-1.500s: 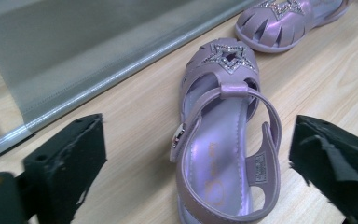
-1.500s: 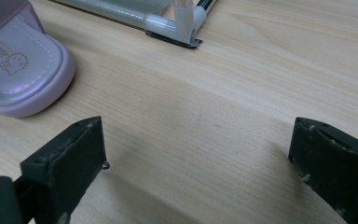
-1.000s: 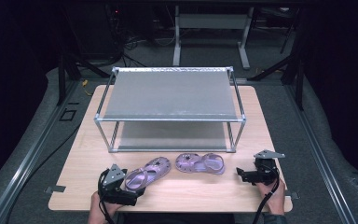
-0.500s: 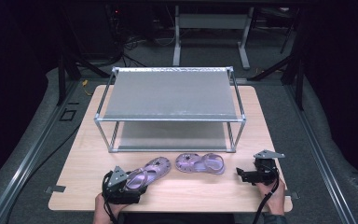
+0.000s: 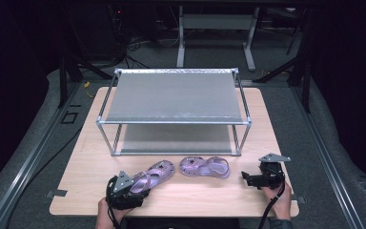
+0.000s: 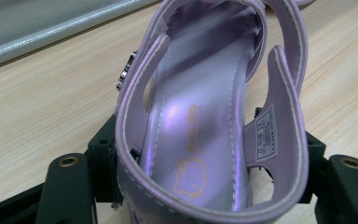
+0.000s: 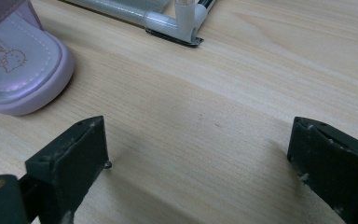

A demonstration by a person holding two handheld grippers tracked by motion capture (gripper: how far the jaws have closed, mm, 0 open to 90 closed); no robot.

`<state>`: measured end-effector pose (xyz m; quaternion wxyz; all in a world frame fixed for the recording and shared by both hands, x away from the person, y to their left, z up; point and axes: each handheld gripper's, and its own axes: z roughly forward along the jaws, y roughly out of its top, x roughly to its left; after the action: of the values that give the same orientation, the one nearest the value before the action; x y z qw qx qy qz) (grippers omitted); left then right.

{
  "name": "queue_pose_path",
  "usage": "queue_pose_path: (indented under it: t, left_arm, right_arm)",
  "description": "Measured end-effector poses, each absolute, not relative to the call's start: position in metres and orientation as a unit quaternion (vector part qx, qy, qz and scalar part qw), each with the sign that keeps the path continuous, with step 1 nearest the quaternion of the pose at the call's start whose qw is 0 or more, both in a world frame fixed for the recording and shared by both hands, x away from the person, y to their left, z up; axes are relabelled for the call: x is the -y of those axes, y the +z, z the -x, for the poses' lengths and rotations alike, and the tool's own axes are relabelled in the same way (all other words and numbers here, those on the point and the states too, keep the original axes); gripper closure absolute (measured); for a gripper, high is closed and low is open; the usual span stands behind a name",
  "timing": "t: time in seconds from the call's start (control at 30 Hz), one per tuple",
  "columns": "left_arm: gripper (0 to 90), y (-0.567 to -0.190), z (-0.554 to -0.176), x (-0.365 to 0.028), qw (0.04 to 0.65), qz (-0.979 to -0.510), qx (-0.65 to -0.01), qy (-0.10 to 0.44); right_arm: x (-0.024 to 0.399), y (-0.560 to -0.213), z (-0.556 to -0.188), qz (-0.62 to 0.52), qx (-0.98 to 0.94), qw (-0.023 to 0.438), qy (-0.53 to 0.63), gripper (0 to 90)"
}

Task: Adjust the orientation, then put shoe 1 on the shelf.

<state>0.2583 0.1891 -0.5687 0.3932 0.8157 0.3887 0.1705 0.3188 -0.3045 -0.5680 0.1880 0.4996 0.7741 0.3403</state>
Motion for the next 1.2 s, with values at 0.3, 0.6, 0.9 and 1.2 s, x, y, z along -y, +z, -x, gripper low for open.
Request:
queue_pose_path:
  t: [0.3, 0.6, 0.9, 1.2]
  left_arm:
    - [36.7, -0.566, -0.259, -0.188, 0.382, -0.819, -0.394, 0.17]
    - [37.5, -0.565, -0.255, -0.189, 0.395, -0.813, -0.39, 0.177]
    - [37.5, -0.558, -0.249, -0.191, 0.413, -0.8, -0.392, 0.19]
    - [37.5, -0.544, -0.248, -0.192, 0.426, -0.786, -0.395, 0.209]
  right_arm:
    - [0.304, -0.568, -0.319, -0.5, -0.775, 0.19, 0.338, 4.6]
    - [0.305, -0.568, -0.319, -0.498, -0.775, 0.189, 0.34, 4.6]
    - [0.305, -0.568, -0.319, -0.5, -0.774, 0.188, 0.341, 4.5]
    - [0.305, -0.568, -0.319, -0.5, -0.774, 0.188, 0.341, 4.5]
